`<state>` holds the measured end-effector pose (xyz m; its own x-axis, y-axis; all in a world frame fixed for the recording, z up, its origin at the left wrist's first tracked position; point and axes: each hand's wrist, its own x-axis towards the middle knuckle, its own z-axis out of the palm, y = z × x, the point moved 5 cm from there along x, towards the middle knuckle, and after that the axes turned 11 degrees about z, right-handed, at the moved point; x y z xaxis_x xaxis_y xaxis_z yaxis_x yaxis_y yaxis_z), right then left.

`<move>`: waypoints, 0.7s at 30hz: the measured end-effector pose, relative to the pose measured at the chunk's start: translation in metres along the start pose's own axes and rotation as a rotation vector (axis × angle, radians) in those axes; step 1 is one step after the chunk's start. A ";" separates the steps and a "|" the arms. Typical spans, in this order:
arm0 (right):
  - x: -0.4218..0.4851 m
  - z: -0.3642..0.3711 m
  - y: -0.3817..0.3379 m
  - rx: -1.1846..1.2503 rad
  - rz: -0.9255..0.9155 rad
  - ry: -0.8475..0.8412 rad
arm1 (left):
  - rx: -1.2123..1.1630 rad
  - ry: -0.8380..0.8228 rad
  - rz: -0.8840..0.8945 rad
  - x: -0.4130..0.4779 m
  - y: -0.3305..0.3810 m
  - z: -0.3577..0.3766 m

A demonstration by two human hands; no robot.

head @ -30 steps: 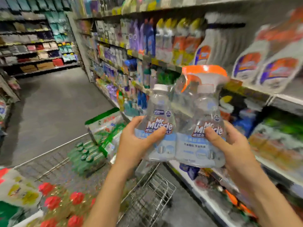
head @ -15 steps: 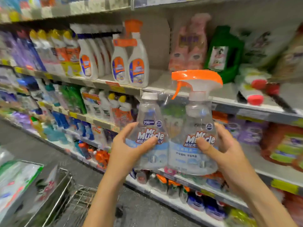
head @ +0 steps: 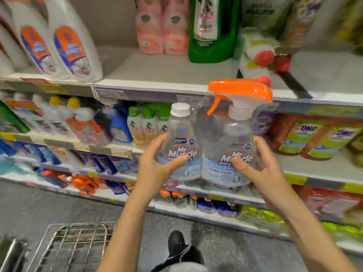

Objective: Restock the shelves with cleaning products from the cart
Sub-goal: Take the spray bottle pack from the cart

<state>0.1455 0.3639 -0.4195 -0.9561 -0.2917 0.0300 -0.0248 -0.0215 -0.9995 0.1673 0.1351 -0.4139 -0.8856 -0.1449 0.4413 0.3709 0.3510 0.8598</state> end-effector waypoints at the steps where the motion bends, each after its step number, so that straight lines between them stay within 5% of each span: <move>1: 0.008 -0.001 0.006 -0.007 0.010 0.015 | -0.006 -0.031 0.002 0.007 -0.010 0.004; 14: 0.088 0.001 0.114 -0.118 0.205 0.268 | 0.173 -0.280 -0.156 0.067 -0.147 0.036; 21: 0.124 -0.020 0.146 -0.206 0.303 0.325 | 0.224 -0.273 -0.298 0.087 -0.186 0.067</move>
<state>0.0173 0.3436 -0.5618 -0.9702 0.0591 -0.2352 0.2424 0.2178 -0.9454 0.0023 0.1196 -0.5526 -0.9968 -0.0318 0.0738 0.0461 0.5267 0.8488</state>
